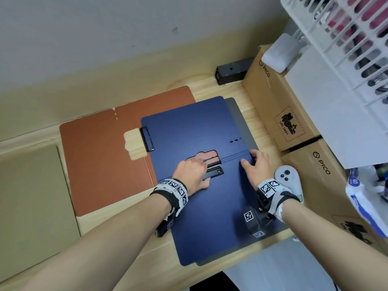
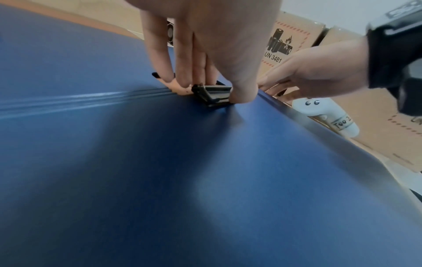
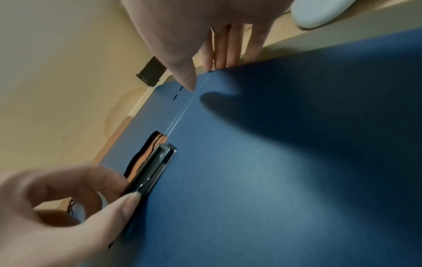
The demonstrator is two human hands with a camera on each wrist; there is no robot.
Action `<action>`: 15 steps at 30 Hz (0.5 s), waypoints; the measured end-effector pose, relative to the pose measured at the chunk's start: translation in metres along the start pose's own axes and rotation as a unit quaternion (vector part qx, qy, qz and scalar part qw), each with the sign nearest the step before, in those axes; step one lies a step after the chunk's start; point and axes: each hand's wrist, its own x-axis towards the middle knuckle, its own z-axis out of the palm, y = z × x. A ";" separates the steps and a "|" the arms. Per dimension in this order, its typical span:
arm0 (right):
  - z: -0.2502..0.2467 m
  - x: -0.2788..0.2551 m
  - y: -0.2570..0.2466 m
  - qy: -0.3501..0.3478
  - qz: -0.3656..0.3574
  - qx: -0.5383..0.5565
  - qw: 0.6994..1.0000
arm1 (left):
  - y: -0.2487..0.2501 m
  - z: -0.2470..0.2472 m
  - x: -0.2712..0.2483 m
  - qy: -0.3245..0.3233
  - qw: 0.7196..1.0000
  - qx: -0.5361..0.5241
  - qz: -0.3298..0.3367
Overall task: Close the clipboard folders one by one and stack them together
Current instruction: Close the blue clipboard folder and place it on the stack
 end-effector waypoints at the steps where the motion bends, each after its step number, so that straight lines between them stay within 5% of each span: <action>1: 0.001 0.000 -0.002 -0.007 0.009 0.015 1.000 | 0.000 0.001 -0.004 -0.003 1.000 0.001 0.006; 6: 0.003 0.003 -0.003 0.001 0.055 0.119 0.991 | 0.005 0.010 -0.021 0.011 0.999 -0.036 -0.009; 15: 0.004 -0.003 -0.007 -0.009 0.055 0.117 0.992 | -0.062 0.004 -0.058 0.078 0.946 -0.200 -0.241</action>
